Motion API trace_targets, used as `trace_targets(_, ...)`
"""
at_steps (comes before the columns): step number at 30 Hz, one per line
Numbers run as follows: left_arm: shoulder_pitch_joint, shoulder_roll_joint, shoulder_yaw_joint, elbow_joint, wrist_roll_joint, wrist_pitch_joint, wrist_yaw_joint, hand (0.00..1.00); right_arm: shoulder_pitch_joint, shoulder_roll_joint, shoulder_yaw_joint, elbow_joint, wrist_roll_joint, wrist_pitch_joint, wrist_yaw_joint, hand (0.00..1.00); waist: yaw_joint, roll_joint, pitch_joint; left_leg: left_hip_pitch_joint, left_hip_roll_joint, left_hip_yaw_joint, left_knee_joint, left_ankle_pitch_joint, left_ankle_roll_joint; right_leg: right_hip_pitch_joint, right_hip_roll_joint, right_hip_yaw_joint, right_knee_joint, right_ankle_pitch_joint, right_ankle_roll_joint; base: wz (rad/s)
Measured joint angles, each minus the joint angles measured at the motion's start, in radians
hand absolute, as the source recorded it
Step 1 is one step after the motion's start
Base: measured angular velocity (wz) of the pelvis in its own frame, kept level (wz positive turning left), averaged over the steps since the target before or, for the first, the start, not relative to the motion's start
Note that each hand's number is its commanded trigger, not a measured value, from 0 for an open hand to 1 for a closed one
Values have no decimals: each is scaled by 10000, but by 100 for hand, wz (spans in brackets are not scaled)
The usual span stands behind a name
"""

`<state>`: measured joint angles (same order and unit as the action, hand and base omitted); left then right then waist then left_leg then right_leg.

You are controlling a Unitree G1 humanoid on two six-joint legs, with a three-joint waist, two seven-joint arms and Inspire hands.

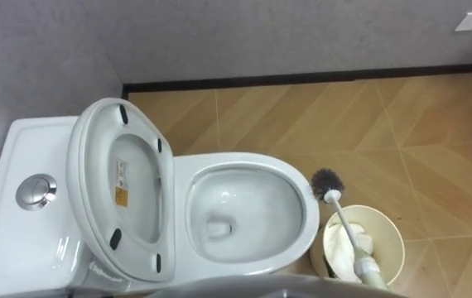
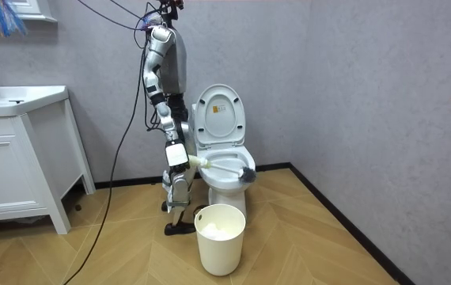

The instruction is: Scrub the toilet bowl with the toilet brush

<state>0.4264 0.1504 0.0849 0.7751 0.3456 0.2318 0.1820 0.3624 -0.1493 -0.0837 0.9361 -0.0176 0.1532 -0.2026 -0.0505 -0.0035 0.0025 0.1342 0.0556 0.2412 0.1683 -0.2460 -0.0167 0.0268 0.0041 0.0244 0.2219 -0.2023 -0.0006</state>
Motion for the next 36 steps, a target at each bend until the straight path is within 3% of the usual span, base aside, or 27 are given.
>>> trace_targets(11,82,-26,227,32,-1,-18,-167,0,-475,-9,-968,1465,1513,-76,-257,100,-34,26,4,22,5,-102,-37,0,-1,88,6,-9,-82,-4,-4,1)
trace_targets(15,-27,-37,280,389,-13,-22,-229,0,-477,-14,-977,2044,1598,46,-139,100,-98,49,-46,4,-1,-155,-28,0,-1,95,3,-67,-163,4,-6,0)
trace_targets(25,-134,-47,295,705,119,3,-387,0,-1144,-51,-982,2989,2470,441,372,100,-283,78,-45,-4,-10,-358,-9,0,-1,147,-7,-157,-183,1,-9,1)
trace_targets(26,-134,-47,295,705,121,6,-388,0,-1183,-54,-983,3045,2485,445,395,70,-285,79,-45,-8,-9,-369,-7,1,-1,149,-8,-168,-182,1,-8,5)
trace_targets(27,-133,-47,296,705,161,16,-398,0,-1218,-55,-983,3086,2483,453,436,0,-276,82,-44,-15,-9,-390,-5,1,-1,149,-9,-192,-179,1,-9,4)
trace_targets(36,-55,-37,338,681,179,86,-483,0,-1257,-121,-1358,3089,2954,571,555,0,-271,203,-39,-30,-11,-485,-4,1,-1,172,-24,-269,-197,-3,-14,1)
